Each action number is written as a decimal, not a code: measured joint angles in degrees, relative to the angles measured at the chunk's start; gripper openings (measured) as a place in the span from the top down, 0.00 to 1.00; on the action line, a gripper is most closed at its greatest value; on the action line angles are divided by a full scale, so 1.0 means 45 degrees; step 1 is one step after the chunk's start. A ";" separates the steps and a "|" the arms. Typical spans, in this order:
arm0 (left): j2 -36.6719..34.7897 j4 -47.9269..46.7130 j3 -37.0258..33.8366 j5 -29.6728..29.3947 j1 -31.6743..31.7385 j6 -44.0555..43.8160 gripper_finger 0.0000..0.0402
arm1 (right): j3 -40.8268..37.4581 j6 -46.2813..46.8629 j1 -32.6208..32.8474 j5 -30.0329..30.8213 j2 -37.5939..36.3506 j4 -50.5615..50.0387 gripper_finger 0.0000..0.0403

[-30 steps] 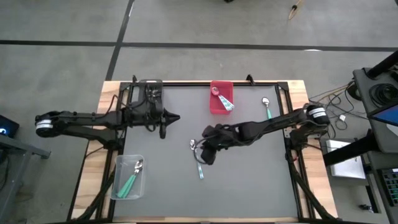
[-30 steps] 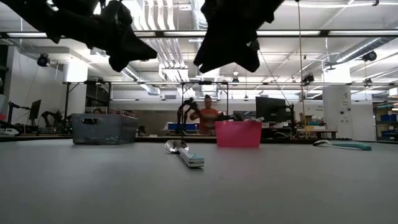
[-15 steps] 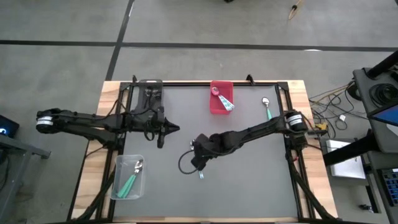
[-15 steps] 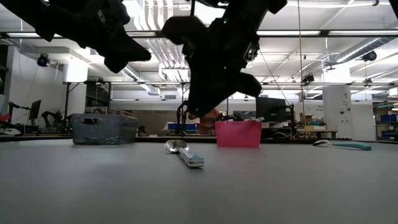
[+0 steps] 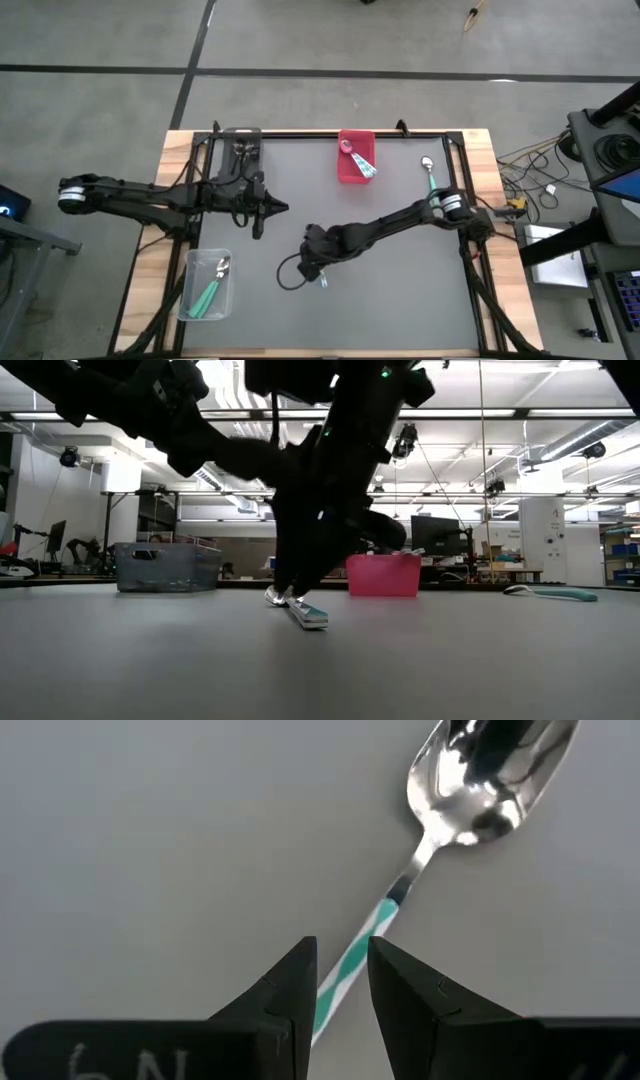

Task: Sort silverware by color (type)
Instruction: Put the white green spoon into the red bin

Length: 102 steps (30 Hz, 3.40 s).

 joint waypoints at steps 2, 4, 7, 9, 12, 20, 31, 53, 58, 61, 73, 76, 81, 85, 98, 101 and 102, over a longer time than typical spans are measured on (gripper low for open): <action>0.0000 0.0000 -0.0003 -0.0013 0.0000 0.0086 0.97 | 0.0234 0.0000 -0.0003 0.0298 0.0256 -0.0183 0.79; 0.0000 -0.0001 -0.0005 -0.0013 0.0000 0.0091 0.97 | 0.0543 -0.0004 -0.0023 0.0611 0.0472 -0.0529 0.79; 0.0005 0.0009 -0.0005 -0.0013 0.0000 0.0091 0.97 | 0.1068 -0.0010 -0.0099 0.0983 0.0904 -0.1205 0.79; 0.0010 0.0008 -0.0005 -0.0013 0.0000 0.0091 0.97 | 0.1368 -0.0005 -0.0122 0.1339 0.1155 -0.1482 0.79; 0.0010 0.0003 -0.0005 -0.0013 0.0000 0.0091 0.97 | 0.1650 -0.0151 -0.0188 0.1646 0.1449 -0.1575 0.79; -0.0395 0.0009 0.0114 -0.0013 0.0000 0.0654 0.97 | 0.1732 -0.1399 -0.0309 0.1695 0.1581 -0.3109 0.79; -0.0971 -0.0014 0.0262 -0.0008 0.0000 0.0980 0.97 | 0.1684 -0.4226 -0.0329 0.1423 0.1422 -0.3435 0.94; -0.0957 -0.0481 0.0141 -0.0008 0.0000 0.0650 0.97 | 0.1611 -0.4773 -0.0241 0.1149 0.0334 -0.4711 0.96; -0.0957 -0.0458 0.0136 -0.0008 0.0000 0.0650 0.97 | 0.1624 -0.4935 -0.0256 0.1202 -0.0251 -0.5304 0.97; -0.0957 -0.0423 0.0136 -0.0008 0.0000 0.0720 0.97 | 0.1625 -0.4939 -0.0275 0.1208 -0.0615 -0.5741 0.97; -0.0947 0.0623 0.0131 -0.0068 0.0005 0.1878 0.97 | 0.1645 -0.5027 -0.1022 0.1088 -0.2581 -0.7667 0.97; -0.0909 0.1061 0.0131 -0.0588 0.0002 0.2164 0.97 | 0.1650 -0.5027 -0.1522 0.0836 -0.3065 -0.7956 0.97; -0.0727 0.1237 0.0131 -0.1769 0.0006 0.2146 0.97 | 0.1650 -0.5188 -0.2017 0.0843 -0.3508 -0.8081 0.97; -0.0497 0.1234 0.0131 -0.1820 0.0005 0.1750 0.97 | 0.1650 -0.5184 -0.2087 0.0800 -0.3578 -0.8704 0.97; 0.0163 0.1247 0.0131 -0.1786 0.0005 0.0902 0.97 | 0.1650 -0.4971 -0.2305 0.0805 -0.3607 -1.0308 0.97; 0.0225 0.1249 0.0131 -0.1786 0.0005 0.0796 0.97 | 0.1650 -0.5067 -0.2431 0.0869 -0.3607 -1.0321 0.97; 0.0247 0.1252 0.0131 -0.1786 0.0005 0.0767 0.97 | 0.1650 -0.5140 -0.2453 0.0877 -0.3607 -1.0328 0.97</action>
